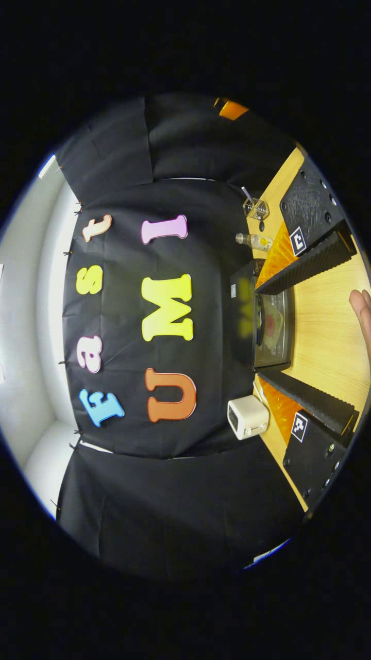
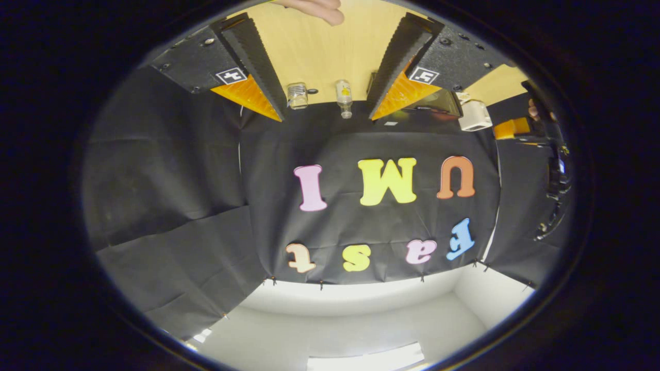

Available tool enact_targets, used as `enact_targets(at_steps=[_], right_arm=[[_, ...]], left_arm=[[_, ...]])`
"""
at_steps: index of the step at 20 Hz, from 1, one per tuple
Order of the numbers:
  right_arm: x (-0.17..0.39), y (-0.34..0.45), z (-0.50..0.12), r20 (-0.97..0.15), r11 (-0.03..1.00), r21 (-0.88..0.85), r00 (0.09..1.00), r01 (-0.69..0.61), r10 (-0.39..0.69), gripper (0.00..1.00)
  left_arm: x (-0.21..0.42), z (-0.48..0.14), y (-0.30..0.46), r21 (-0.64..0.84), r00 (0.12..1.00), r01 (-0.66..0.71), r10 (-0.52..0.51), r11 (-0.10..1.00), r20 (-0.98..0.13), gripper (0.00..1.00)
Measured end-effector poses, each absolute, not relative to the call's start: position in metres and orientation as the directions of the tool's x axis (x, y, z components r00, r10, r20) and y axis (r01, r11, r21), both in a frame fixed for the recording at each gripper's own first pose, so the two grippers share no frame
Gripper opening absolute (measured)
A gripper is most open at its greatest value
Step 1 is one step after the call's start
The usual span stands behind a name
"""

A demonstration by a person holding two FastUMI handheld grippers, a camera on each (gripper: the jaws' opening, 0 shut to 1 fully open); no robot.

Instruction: Open the electric oven with the left hand, put the food in, and close the electric oven.

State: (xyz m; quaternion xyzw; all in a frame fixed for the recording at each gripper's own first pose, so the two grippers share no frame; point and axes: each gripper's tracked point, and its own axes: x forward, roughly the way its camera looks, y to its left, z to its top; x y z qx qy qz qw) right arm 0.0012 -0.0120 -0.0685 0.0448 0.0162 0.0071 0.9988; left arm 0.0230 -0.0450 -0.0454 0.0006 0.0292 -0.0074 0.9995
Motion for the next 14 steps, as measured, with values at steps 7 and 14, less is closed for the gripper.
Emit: enact_targets(at_steps=[7, 14], right_arm=[[-0.004, 0.002, -0.080, -0.100, 0.994, 0.099, 0.993, -0.048, 0.058, 0.99], [-0.015, 0.020, -0.076, -0.103, 0.992, 0.098, 0.990, -0.084, 0.094, 0.99]], left_arm=[[-0.039, -0.051, -0.048, 0.018, 1.000, 0.005, -0.005, 1.000, -0.026, 0.95], [-0.066, -0.053, -0.072, 0.044, 0.999, 0.049, -0.048, 0.998, -0.015, 0.96]])
